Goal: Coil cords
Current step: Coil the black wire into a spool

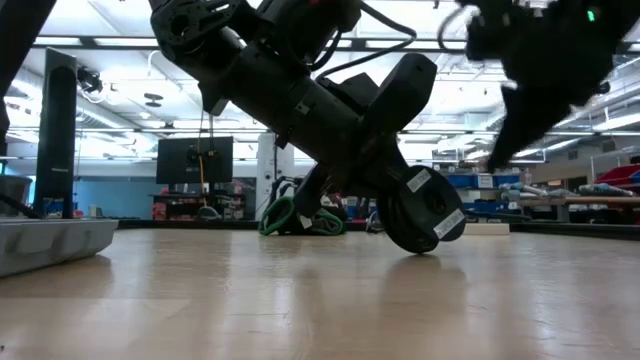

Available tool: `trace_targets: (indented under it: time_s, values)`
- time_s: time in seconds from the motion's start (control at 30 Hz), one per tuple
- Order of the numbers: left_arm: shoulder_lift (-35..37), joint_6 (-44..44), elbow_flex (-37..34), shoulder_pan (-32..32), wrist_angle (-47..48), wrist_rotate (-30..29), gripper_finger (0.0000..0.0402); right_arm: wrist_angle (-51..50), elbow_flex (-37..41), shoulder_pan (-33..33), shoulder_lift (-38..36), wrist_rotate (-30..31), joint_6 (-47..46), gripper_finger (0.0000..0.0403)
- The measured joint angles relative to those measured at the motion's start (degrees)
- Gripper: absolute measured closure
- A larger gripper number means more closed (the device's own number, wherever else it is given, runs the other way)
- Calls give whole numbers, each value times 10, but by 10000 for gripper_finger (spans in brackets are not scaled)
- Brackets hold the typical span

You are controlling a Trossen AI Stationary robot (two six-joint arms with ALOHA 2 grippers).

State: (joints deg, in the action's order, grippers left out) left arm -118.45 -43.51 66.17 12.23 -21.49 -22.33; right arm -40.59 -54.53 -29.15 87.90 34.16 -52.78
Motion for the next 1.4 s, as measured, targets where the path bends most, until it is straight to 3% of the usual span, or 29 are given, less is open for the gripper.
trace_targets:
  time_s: [0.1,0.33,0.5,0.63,1.0,1.17,1.4]
  values:
    - [0,0,0,0,-7,0,401,-27,14,-4,11,-7,-42,356]
    - [0,-5,0,-1,-35,-6,401,73,54,-4,10,-39,-32,369]
    - [0,-8,0,-1,-64,-45,401,124,72,-14,10,-44,-37,379]
    - [1,-17,0,-6,-96,-53,401,127,79,-16,10,-37,-36,391]
    - [1,-32,0,-10,-103,-81,401,177,79,29,10,-26,42,397]
    - [0,-32,0,-8,-104,-116,401,192,80,43,11,-47,58,399]
    - [0,-1,0,-7,-134,-120,401,223,80,38,11,-80,71,397]
